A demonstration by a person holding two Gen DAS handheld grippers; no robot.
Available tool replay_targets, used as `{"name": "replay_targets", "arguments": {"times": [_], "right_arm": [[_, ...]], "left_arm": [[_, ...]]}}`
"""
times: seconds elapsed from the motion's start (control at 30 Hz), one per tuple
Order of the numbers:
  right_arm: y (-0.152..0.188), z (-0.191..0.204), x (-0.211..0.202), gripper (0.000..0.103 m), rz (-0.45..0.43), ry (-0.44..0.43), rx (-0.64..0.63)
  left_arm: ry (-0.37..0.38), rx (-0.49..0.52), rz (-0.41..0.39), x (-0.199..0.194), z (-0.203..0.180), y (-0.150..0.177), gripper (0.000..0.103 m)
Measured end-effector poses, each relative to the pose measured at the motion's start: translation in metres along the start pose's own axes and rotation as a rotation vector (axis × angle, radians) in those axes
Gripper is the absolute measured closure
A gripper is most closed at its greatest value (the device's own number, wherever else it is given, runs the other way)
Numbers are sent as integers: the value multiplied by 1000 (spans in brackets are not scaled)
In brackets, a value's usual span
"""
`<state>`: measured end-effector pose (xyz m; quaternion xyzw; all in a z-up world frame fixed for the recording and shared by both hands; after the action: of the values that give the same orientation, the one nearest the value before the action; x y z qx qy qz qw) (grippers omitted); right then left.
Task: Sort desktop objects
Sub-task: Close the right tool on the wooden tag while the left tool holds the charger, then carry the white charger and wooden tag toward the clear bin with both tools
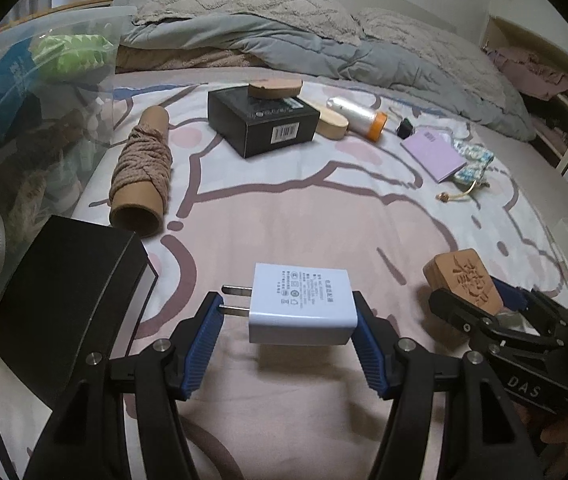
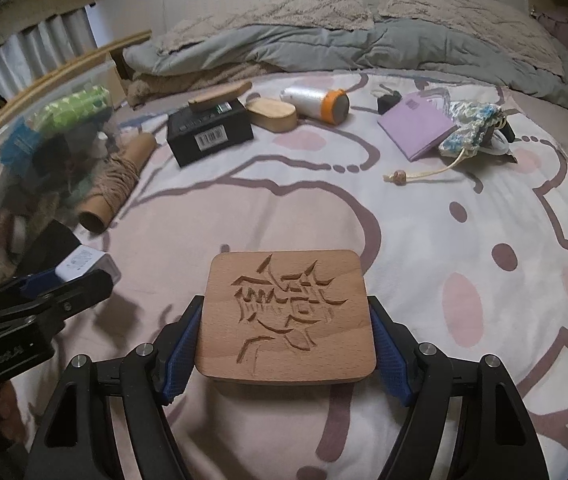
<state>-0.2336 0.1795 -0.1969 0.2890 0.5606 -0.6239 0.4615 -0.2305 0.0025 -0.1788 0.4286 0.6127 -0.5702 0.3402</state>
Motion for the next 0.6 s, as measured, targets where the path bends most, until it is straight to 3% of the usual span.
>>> {"name": "replay_targets", "arguments": {"times": [0.6], "right_arm": [[11,2,-37,27,-91,-103,12]], "left_arm": [[40,-5,-64,-36,7,4,41]]}}
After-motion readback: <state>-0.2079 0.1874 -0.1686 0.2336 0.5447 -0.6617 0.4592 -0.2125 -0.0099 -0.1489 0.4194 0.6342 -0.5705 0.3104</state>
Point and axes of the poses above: each gripper's, at about its wrist camera, not at the fingertips, and x roughly the way its jaws point, z to its left, y to its underside, the point moved 1 cm from there along x, roughly the way its jaws point, and after that the axes turned 14 degrees about z, right-handed, at the moved point
